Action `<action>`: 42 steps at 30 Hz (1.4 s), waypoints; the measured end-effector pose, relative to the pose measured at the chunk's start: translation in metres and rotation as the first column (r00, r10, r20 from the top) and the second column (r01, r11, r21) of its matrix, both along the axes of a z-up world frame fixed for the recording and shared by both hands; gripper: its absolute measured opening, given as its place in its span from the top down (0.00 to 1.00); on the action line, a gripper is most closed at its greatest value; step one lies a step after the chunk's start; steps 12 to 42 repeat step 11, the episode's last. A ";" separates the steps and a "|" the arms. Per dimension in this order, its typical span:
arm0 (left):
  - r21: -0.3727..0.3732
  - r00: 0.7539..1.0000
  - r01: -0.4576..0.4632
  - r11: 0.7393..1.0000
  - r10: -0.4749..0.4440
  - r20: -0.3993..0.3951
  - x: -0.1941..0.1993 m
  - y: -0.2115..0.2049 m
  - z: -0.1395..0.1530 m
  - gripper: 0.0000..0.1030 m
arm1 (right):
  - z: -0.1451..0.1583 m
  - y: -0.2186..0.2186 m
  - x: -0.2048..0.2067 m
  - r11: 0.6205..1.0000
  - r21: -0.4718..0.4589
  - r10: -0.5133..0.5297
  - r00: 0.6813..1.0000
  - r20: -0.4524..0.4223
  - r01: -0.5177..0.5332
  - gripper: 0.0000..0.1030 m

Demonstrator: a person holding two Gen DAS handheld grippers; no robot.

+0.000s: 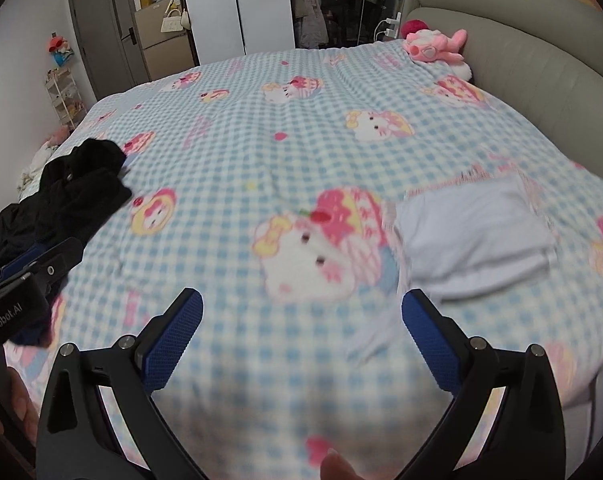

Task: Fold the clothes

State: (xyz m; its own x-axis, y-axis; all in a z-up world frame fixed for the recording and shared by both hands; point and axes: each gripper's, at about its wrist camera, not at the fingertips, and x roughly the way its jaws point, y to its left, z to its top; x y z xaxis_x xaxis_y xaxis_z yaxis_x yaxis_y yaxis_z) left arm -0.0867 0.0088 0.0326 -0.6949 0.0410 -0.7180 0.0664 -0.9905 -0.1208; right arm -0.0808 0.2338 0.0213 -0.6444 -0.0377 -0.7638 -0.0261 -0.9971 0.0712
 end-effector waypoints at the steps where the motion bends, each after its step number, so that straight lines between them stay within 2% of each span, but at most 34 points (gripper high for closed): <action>1: 0.011 1.000 -0.015 1.000 0.015 0.004 0.010 -0.005 -0.001 0.20 | 0.001 -0.002 0.009 1.000 -0.004 0.004 1.000 -0.003 -0.004 0.02; 8: -0.001 0.999 -0.034 0.999 0.034 0.002 0.090 -0.018 -0.012 0.20 | -0.005 -0.015 0.091 0.999 -0.031 -0.004 1.000 -0.005 0.004 0.01; 11: -0.002 0.999 -0.035 0.999 0.035 0.021 0.115 -0.016 -0.022 0.20 | -0.015 -0.018 0.113 1.000 -0.004 0.019 1.000 0.008 -0.019 0.01; 42: -0.002 0.999 -0.035 0.999 0.035 0.021 0.115 -0.016 -0.022 0.20 | -0.015 -0.018 0.113 1.000 -0.004 0.019 1.000 0.008 -0.019 0.01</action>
